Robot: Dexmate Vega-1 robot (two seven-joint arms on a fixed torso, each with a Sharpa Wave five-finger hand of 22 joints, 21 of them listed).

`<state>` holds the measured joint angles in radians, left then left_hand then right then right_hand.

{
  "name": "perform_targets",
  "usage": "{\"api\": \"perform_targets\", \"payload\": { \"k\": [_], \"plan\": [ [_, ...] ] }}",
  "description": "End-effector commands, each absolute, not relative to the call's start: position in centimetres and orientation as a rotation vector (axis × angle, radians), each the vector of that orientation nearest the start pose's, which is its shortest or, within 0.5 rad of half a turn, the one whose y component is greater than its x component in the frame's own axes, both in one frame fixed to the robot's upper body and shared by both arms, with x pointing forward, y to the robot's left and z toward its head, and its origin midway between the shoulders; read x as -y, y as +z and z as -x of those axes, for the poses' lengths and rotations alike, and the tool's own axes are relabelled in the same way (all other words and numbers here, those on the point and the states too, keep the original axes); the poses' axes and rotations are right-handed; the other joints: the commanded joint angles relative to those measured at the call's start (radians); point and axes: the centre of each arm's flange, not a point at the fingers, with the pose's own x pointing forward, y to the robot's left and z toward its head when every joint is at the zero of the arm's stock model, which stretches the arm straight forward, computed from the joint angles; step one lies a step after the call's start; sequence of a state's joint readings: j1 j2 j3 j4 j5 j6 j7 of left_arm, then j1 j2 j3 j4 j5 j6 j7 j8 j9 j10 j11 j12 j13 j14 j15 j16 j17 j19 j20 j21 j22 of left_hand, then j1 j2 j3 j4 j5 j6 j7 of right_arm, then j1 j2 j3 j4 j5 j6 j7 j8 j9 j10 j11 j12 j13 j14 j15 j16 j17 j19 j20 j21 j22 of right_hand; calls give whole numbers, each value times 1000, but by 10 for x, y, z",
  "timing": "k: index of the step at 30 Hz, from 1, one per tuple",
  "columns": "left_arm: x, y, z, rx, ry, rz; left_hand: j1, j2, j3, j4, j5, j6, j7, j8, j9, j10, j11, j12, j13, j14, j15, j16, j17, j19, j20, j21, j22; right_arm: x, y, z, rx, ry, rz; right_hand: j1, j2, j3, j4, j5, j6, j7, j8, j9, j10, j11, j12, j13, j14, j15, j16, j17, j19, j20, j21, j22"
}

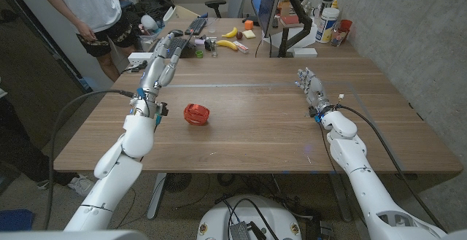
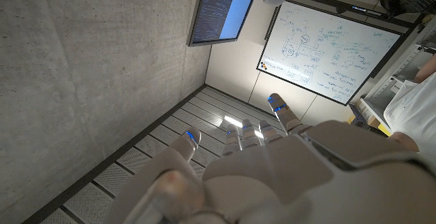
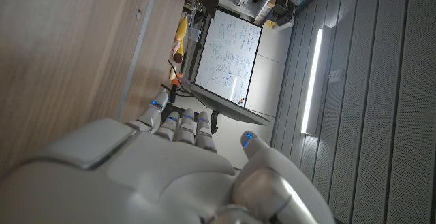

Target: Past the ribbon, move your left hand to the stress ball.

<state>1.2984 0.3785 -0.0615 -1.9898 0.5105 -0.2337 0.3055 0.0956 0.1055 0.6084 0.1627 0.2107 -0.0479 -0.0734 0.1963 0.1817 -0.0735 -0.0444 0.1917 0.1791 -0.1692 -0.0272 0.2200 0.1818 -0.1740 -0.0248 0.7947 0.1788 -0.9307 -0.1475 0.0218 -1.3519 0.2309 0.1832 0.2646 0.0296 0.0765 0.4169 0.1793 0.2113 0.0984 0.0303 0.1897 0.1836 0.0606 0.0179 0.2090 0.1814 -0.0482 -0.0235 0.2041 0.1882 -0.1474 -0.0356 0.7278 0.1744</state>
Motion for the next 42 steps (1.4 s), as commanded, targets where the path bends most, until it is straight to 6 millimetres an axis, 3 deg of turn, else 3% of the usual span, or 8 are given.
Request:
{"api": "perform_targets", "payload": {
  "k": [1,8,42],
  "plan": [
    [-295,19,-461,1039,383,-821,14,55,11,-1,-1,12,-7,7,3,9,1,7,4,-18,-5,-2,0,-151,11,-5,3,275,-37,-643,619,211,-15,-10,107,4,-1,7,7,1,3,4,6,1,3,4,-2,-5,4,6,7,-60,-6,4],
    [-294,17,-452,1020,390,-872,21,55,16,-5,-1,5,-20,1,3,5,-1,4,4,-18,-4,-6,-1,-154,13,-8,3,275,-38,-643,618,212,-15,-11,107,3,-1,7,8,1,3,4,5,2,2,4,-2,-5,4,6,8,-60,-8,4],
    [-297,4,-424,917,465,-981,31,53,24,-4,-5,6,-24,-3,3,8,7,1,4,-5,-1,-6,3,-152,33,-16,4,272,-35,-642,624,228,0,-12,107,1,0,7,7,1,2,4,5,2,2,4,-2,-6,4,6,10,-60,-16,4]
  ]
}}
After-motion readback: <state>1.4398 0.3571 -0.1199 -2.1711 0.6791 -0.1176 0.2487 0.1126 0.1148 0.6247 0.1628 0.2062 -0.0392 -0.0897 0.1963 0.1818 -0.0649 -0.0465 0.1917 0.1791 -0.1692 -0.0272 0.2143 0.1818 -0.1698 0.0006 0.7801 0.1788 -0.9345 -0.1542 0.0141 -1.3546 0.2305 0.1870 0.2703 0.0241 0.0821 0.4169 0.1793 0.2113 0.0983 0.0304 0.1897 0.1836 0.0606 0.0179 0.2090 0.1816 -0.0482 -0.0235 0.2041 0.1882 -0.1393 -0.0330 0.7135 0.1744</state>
